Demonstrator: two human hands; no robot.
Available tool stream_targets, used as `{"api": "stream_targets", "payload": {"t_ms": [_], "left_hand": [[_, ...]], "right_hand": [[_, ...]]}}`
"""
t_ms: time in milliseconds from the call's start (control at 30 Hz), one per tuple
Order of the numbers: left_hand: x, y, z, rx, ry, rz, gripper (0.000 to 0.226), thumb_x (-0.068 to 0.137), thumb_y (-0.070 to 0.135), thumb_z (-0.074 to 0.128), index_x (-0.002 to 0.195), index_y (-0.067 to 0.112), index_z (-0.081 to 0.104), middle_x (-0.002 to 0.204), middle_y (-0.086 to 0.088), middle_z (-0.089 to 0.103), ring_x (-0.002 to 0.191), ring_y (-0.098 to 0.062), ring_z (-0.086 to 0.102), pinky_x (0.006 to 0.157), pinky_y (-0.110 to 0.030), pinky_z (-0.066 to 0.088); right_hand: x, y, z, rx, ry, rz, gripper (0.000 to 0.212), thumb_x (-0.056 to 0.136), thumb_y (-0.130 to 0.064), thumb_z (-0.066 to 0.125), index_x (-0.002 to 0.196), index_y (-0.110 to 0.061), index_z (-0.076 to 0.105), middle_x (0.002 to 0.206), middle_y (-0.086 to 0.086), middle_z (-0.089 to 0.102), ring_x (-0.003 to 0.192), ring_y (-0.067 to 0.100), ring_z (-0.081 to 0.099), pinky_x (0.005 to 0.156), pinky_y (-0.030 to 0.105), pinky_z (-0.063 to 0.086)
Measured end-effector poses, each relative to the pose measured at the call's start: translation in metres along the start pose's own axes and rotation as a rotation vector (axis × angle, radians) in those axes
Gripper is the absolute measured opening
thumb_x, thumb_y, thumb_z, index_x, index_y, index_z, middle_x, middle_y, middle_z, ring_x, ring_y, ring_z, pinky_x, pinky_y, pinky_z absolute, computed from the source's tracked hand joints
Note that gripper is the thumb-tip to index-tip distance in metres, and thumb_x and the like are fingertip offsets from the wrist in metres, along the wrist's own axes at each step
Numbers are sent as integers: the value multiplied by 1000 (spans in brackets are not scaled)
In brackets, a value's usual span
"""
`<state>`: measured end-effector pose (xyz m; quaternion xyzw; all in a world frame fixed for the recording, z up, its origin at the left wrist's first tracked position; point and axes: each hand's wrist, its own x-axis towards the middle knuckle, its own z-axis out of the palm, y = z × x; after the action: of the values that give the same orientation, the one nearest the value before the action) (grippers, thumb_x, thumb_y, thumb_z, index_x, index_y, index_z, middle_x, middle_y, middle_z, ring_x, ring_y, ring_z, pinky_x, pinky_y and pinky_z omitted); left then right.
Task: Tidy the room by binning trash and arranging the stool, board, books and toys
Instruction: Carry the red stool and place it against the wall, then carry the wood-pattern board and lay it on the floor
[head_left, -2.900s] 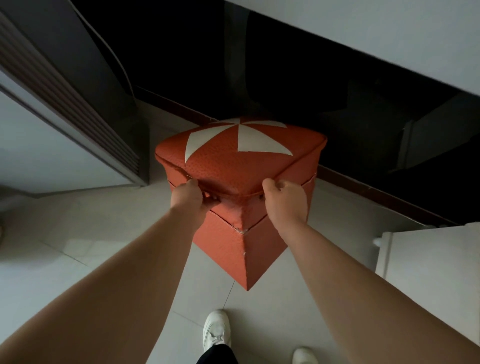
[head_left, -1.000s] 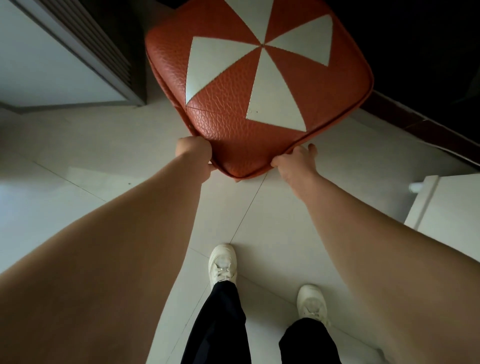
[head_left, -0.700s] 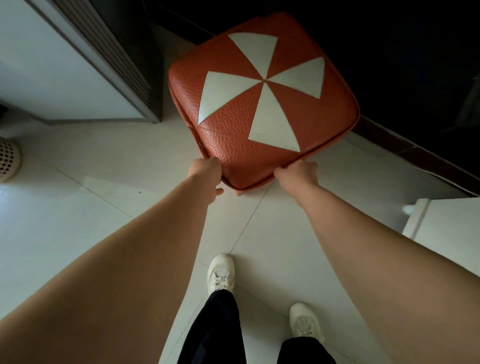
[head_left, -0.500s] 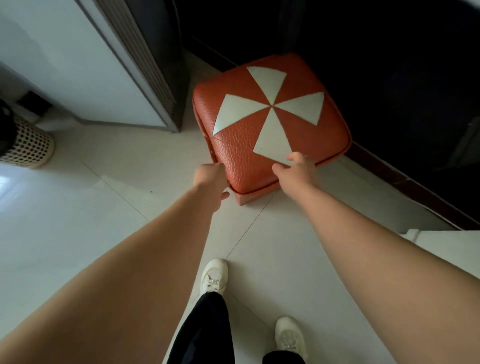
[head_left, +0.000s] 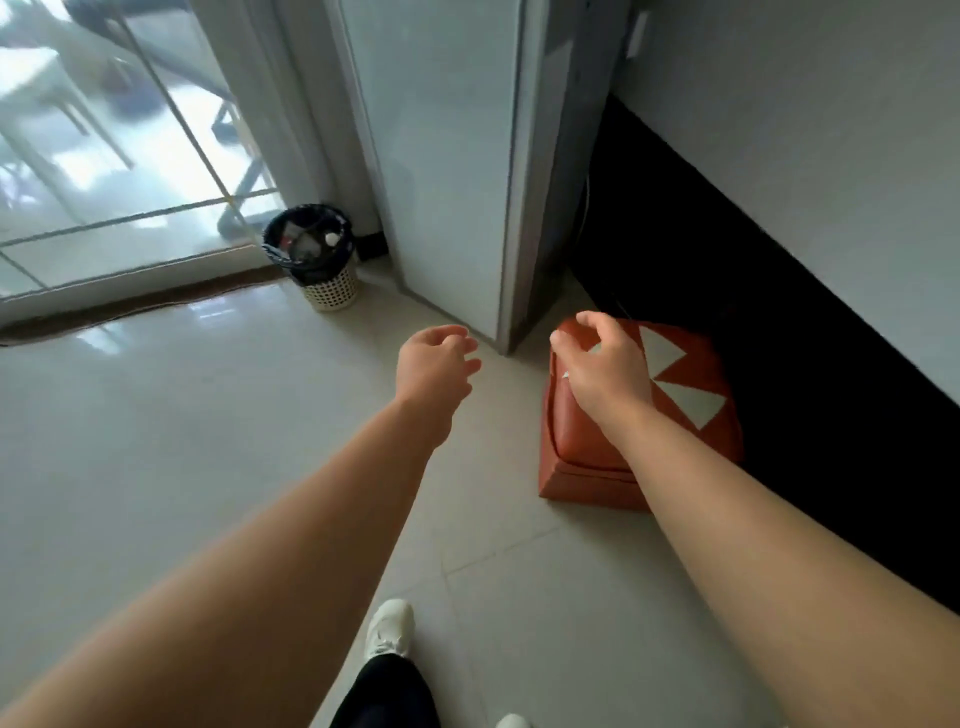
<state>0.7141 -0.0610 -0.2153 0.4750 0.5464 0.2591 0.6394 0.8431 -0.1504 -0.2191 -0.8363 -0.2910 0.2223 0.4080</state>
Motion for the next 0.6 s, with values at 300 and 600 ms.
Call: {"api": "stream_targets", "payload": {"t_ms": [300,600], "left_hand": [[-91,45,-194,-127,298,50,28,100,12,41,123,9,56,115,-6,64,106,-23,62,92,-40,52],[-189,12,-387,-243,635,33,26,99,15,40,116,11,58,111,-4,65,101,-20,63,88,-38,50]], "right_hand": [[-88,-159,96,57,-261,-226,46,91,-36,58,133,-19,50,137,5,52,124,21,49,98,28,38],[-242,-250,213,19,-520,-374,46,91,-37,58,134,-21,51,139,8,50,125,24,48,101,34,41]]}}
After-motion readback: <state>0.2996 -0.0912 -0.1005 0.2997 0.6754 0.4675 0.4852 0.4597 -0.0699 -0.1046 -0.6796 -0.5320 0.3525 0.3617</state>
